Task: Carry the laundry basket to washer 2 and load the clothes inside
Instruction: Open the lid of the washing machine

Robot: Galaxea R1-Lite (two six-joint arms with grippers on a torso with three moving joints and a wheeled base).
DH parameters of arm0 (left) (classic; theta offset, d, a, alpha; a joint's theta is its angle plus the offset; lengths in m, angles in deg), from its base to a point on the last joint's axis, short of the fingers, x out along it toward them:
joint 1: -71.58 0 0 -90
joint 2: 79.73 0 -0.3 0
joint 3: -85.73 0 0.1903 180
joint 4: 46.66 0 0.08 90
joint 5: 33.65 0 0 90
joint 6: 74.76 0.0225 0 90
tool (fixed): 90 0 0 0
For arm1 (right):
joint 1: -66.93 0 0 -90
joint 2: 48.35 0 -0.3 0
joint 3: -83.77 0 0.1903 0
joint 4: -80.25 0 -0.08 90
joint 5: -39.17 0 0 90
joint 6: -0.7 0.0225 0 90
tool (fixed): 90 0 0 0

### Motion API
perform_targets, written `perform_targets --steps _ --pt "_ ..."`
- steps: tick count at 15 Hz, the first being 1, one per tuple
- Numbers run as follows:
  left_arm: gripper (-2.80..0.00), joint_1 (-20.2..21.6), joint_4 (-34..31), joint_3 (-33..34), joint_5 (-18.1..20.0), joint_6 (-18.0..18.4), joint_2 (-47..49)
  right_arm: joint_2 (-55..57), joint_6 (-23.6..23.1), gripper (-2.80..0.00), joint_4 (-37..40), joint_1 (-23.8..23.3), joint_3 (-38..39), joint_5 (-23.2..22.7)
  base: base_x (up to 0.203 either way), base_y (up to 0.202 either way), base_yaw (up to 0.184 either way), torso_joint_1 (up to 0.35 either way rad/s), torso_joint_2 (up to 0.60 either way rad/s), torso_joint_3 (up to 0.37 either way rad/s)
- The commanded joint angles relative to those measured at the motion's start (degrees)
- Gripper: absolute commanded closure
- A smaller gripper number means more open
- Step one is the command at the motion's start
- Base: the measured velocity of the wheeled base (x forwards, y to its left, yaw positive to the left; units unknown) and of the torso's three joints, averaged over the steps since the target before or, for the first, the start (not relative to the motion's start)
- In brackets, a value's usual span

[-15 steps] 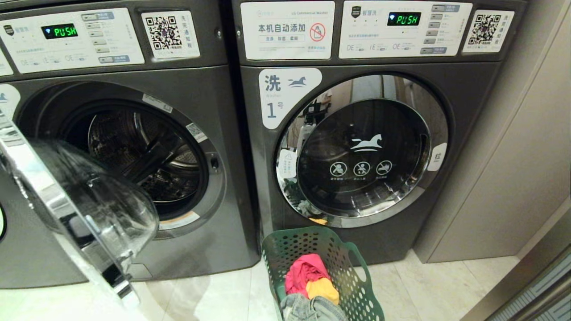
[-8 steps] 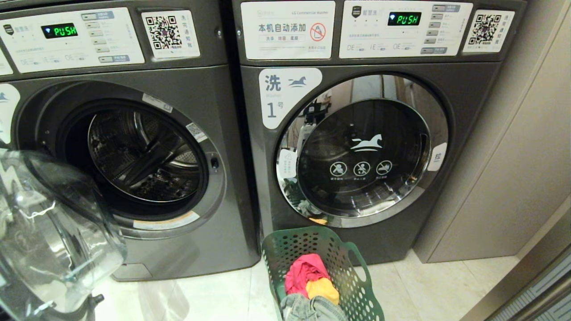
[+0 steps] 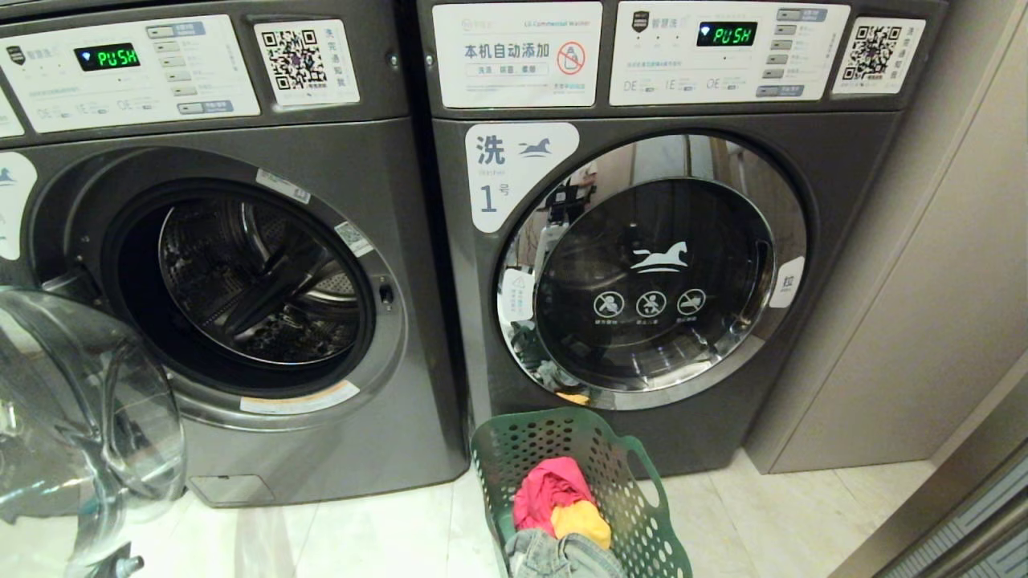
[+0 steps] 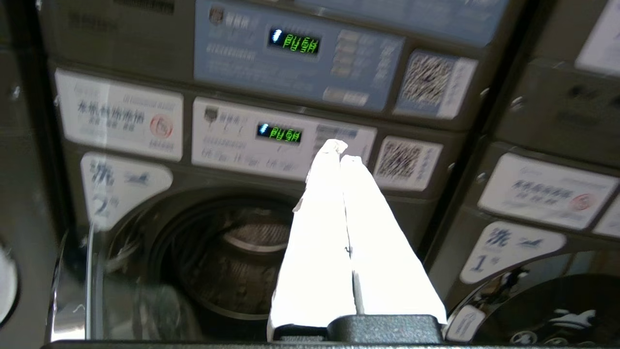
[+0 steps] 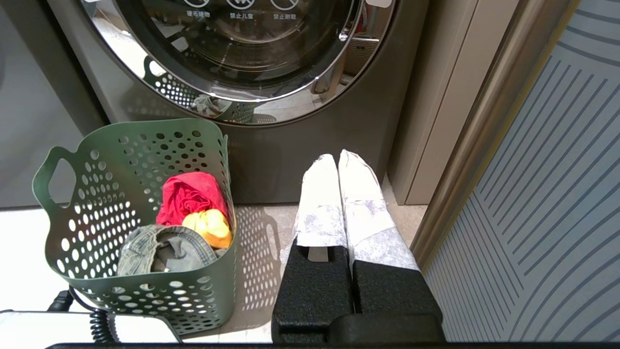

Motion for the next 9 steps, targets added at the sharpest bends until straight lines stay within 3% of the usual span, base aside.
perform_targets --steps 1,3,5,7,8,9 --pt "0.0 -9.64 -10.67 -0.84 -19.02 16.05 2.73 0.05 0.02 0.0 -0.01 0.01 -0.01 -0.03 0.0 0.0 0.0 0.0 0.0 0.0" --pt "0.0 -19.85 -12.96 1.72 -42.0 26.7 5.26 0.05 -0.02 0.0 -0.01 0.01 -0.01 -0.03 0.0 0.0 0.0 0.0 0.0 0.0" --pt "0.0 -31.59 -13.89 6.69 -58.69 31.15 8.35 0.05 -0.02 0.0 -0.01 0.01 -0.01 -0.03 0.0 0.0 0.0 0.0 0.0 0.0" --pt "0.0 -36.8 -14.18 10.73 -80.27 32.31 13.47 0.05 -0.02 0.0 -0.01 0.01 -0.01 -0.03 0.0 0.0 0.0 0.0 0.0 0.0" --pt "0.0 -38.55 -14.49 11.71 -87.18 30.68 16.81 0.05 -0.02 0.0 -0.01 0.01 0.0 -0.03 0.0 0.0 0.0 0.0 0.0 0.0" --pt "0.0 -39.96 -14.81 12.32 -91.51 27.62 19.79 0.05 -0.02 0.0 -0.01 0.01 -0.01 -0.03 0.0 0.0 0.0 0.0 0.0 0.0"
